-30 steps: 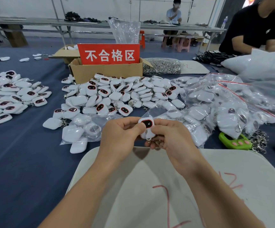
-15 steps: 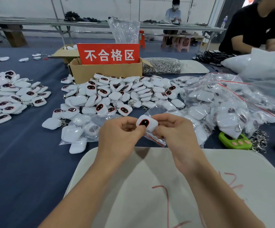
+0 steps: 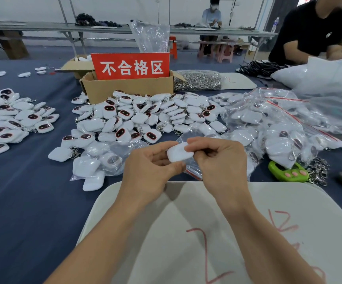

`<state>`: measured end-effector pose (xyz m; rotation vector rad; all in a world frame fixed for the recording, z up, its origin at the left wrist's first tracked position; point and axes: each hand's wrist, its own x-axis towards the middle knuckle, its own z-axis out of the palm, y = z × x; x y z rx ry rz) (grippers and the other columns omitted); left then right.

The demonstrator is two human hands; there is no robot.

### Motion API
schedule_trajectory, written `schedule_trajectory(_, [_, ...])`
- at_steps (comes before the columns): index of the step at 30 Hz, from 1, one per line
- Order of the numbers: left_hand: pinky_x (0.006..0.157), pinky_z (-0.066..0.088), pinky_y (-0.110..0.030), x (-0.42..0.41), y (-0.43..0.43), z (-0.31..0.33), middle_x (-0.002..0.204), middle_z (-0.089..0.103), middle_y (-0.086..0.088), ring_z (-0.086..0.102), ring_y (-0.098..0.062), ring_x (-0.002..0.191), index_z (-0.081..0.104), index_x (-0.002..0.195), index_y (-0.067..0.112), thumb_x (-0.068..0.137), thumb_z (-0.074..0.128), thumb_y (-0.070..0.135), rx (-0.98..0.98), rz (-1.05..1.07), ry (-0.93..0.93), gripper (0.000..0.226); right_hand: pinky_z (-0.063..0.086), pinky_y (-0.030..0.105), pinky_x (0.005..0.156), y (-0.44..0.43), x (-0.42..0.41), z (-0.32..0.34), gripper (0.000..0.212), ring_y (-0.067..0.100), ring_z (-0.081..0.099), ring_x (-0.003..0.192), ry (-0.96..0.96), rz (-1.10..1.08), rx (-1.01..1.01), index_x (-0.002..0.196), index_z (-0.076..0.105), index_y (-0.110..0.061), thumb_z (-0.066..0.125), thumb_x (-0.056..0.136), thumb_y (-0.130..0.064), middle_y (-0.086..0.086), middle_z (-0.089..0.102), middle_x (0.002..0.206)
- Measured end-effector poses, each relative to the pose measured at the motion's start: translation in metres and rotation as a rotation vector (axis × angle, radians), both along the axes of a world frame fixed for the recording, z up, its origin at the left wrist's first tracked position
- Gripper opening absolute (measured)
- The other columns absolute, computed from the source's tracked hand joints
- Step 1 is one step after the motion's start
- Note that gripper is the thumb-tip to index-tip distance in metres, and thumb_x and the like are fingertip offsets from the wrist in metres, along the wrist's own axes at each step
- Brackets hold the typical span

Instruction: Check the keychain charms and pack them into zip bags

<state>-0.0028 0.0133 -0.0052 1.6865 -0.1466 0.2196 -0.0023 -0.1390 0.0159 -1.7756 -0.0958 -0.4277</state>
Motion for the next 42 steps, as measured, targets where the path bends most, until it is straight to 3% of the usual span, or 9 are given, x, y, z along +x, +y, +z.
schedule_trajectory(6, [0.069,0.06,-0.052,-0.005,-0.003,0.002,0.07,0.072,0.0,0.069,-0.031,0.071,0.081,0.093,0.035,0.09,0.07,0.044,0.217,0.016,-0.067,0.014,0.053,0.012,0.065,0.0,0.0,0.0,0.035,0.008,0.076,0.072,0.035,0.125,0.047,0.078,0.077,-0.029,0.072,0.081,0.005,-0.01,0.077,0.075])
schedule_trajectory(8, [0.068,0.061,-0.049,-0.007,-0.004,0.002,0.072,0.074,0.002,0.071,-0.029,0.071,0.079,0.094,0.045,0.09,0.069,0.044,0.243,0.021,-0.108,0.011,0.054,0.014,0.065,0.0,0.0,-0.001,0.036,0.009,0.076,0.072,0.031,0.135,0.076,0.079,0.076,-0.03,0.072,0.083,0.005,-0.009,0.078,0.075])
schedule_trajectory(13, [0.07,0.053,-0.008,-0.009,-0.006,0.004,0.087,0.077,0.023,0.075,0.001,0.081,0.075,0.089,0.056,0.081,0.086,0.011,0.056,0.067,-0.153,0.047,0.057,0.016,0.065,-0.001,0.001,-0.003,0.033,0.012,0.078,0.08,0.028,0.159,0.145,0.078,0.076,-0.019,0.071,0.082,0.013,-0.009,0.08,0.088])
schedule_trajectory(18, [0.071,0.054,-0.01,-0.009,-0.005,0.005,0.085,0.078,0.019,0.075,-0.001,0.079,0.077,0.09,0.048,0.076,0.09,0.009,0.03,0.107,-0.152,0.043,0.057,0.016,0.064,0.001,0.001,-0.003,0.033,0.013,0.078,0.078,0.041,0.162,0.138,0.078,0.075,-0.02,0.07,0.081,0.013,-0.007,0.079,0.084])
schedule_trajectory(23, [0.066,0.055,-0.016,-0.012,-0.006,0.008,0.076,0.075,0.019,0.069,-0.002,0.066,0.072,0.087,0.065,0.078,0.081,0.029,0.123,0.151,-0.249,0.038,0.054,0.015,0.062,0.001,0.0,-0.004,0.028,0.012,0.076,0.072,0.047,0.134,0.085,0.081,0.074,-0.021,0.067,0.083,0.006,-0.002,0.078,0.076])
schedule_trajectory(28, [0.068,0.059,-0.021,-0.013,-0.008,0.007,0.08,0.075,0.021,0.072,-0.005,0.069,0.07,0.091,0.066,0.082,0.075,0.027,0.159,0.158,-0.265,0.04,0.05,0.015,0.061,0.0,0.0,-0.004,0.027,0.005,0.072,0.067,0.107,0.087,-0.035,0.079,0.072,-0.025,0.073,0.082,0.002,-0.009,0.075,0.071])
schedule_trajectory(33, [0.049,0.05,-0.019,-0.011,-0.007,0.01,0.056,0.067,0.004,0.057,-0.008,0.047,0.078,0.078,0.046,0.086,0.073,0.038,0.027,0.208,-0.123,0.013,0.05,0.035,0.059,0.005,-0.004,-0.002,0.011,0.013,0.058,0.058,0.19,0.216,-0.101,0.082,0.07,-0.019,0.069,0.083,-0.008,0.007,0.072,0.067])
schedule_trajectory(36, [0.044,0.041,-0.018,-0.005,-0.002,0.011,0.05,0.059,-0.002,0.047,-0.012,0.042,0.069,0.059,0.019,0.099,0.064,0.029,-0.109,0.222,0.022,0.042,0.054,0.033,0.059,0.008,-0.005,0.002,0.012,0.017,0.062,0.057,0.268,0.302,0.106,0.08,0.071,-0.012,0.068,0.086,-0.003,0.013,0.071,0.068])
schedule_trajectory(42, [0.044,0.041,-0.019,-0.002,-0.001,0.014,0.054,0.062,-0.006,0.047,-0.015,0.042,0.068,0.057,0.016,0.103,0.057,0.021,-0.22,0.15,0.111,0.048,0.049,0.024,0.057,0.003,-0.004,0.004,0.016,0.016,0.06,0.062,0.345,0.346,0.257,0.082,0.075,-0.007,0.064,0.092,-0.004,0.008,0.067,0.065])
